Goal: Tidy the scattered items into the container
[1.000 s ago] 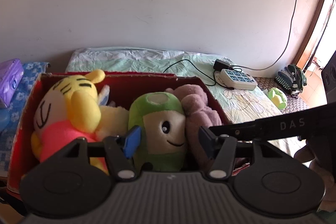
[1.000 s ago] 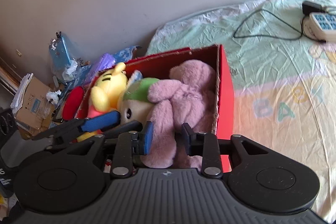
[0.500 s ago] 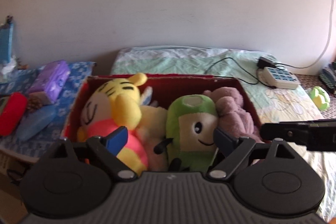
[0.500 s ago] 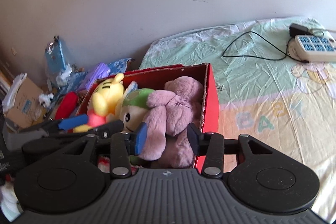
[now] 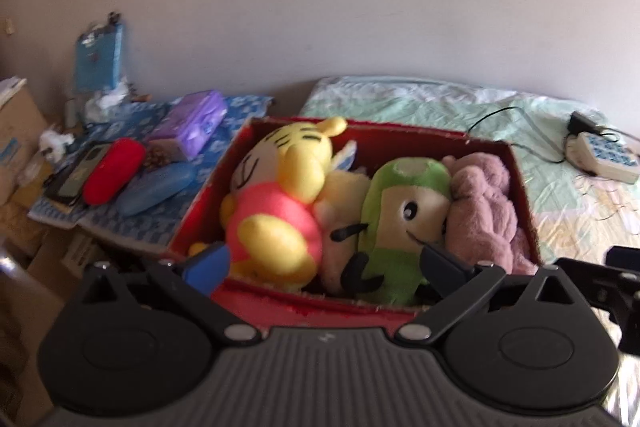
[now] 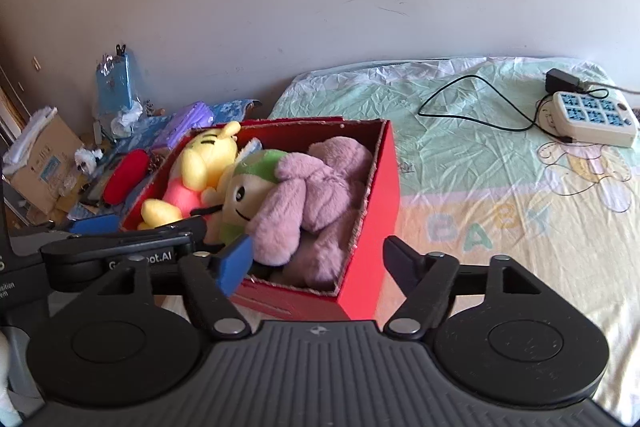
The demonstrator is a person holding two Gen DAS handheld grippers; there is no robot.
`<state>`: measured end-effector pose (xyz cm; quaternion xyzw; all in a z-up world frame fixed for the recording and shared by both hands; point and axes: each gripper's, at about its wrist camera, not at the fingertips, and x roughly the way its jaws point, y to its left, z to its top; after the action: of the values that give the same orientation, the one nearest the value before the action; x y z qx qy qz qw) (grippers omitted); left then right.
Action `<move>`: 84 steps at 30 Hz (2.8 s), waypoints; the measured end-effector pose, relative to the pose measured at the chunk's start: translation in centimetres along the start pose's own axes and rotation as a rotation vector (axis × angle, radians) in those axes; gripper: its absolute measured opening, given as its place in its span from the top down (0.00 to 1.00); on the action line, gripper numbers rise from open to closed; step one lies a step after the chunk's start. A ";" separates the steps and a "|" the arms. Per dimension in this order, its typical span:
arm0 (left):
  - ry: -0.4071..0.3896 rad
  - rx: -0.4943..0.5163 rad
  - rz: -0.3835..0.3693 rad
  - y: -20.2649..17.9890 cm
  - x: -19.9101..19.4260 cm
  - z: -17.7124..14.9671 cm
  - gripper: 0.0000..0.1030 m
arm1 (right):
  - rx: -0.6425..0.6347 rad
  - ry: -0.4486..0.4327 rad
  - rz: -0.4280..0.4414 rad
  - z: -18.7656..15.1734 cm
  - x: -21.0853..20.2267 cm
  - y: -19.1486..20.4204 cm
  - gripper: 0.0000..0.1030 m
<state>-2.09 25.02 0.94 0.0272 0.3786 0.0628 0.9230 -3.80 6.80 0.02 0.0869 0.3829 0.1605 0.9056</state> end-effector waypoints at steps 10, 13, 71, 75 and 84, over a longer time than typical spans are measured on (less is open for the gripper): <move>0.044 -0.051 0.102 -0.7 -1.8 -2.2 0.02 | -0.019 0.048 -0.009 -2.3 -0.7 -0.1 0.18; 0.066 -0.077 0.117 -0.2 -2.1 -2.8 0.02 | -0.013 0.053 -0.006 -2.8 -0.9 0.0 0.17; 0.081 0.046 -0.039 9.7 0.6 -0.1 0.02 | 0.204 0.029 -0.305 -3.1 1.8 10.5 0.11; 0.070 0.056 -0.040 9.3 0.3 0.7 0.02 | 0.209 0.001 -0.293 -2.4 1.4 10.1 0.11; 0.028 0.061 -0.029 8.5 -0.2 2.8 0.02 | 0.207 -0.064 -0.292 0.3 0.8 9.6 0.11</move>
<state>-1.08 33.36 3.93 0.0489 0.3936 0.0382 0.9172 -5.21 16.03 2.32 0.1281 0.3769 -0.0158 0.9172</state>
